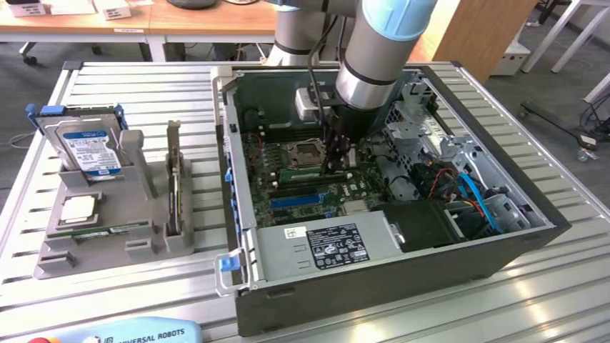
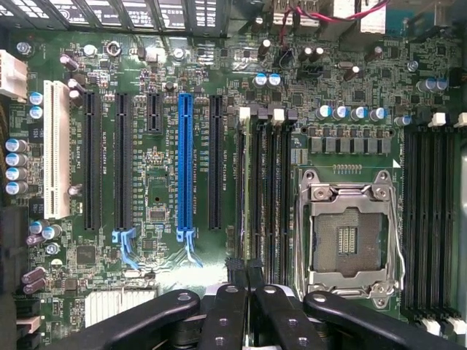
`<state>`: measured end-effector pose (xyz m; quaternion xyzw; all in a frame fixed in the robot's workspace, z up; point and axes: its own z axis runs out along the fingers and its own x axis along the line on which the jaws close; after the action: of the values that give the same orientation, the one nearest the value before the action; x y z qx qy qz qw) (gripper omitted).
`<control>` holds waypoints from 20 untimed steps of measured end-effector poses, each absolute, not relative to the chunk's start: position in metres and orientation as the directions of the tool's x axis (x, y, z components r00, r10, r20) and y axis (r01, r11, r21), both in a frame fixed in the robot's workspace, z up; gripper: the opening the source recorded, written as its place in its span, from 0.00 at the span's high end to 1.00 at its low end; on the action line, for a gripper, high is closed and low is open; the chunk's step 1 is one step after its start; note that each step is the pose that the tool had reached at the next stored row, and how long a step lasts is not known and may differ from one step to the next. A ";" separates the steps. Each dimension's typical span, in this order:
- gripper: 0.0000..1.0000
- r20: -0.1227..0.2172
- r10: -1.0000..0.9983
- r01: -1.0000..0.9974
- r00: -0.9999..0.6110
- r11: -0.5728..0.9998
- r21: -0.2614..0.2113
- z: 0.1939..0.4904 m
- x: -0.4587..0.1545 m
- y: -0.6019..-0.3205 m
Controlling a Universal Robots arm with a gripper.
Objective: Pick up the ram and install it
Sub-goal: 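Insert the ram into the slot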
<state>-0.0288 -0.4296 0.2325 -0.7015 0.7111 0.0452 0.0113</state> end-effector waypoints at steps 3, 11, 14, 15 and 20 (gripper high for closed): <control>0.88 -0.079 -0.997 -0.999 -0.016 0.012 0.049 0.232 -0.029 -0.430; 0.88 -0.080 -0.997 -0.999 -0.015 0.012 0.048 0.230 -0.029 -0.430; 0.88 -0.081 -0.997 -0.999 -0.015 0.012 0.048 0.229 -0.029 -0.429; 0.88 -0.081 -0.997 -0.999 -0.015 0.011 0.048 0.229 -0.029 -0.429; 0.88 -0.081 -0.997 -0.999 -0.016 0.012 0.048 0.229 -0.029 -0.429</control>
<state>-0.0288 -0.4289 0.2292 -0.7015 0.7111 0.0456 0.0117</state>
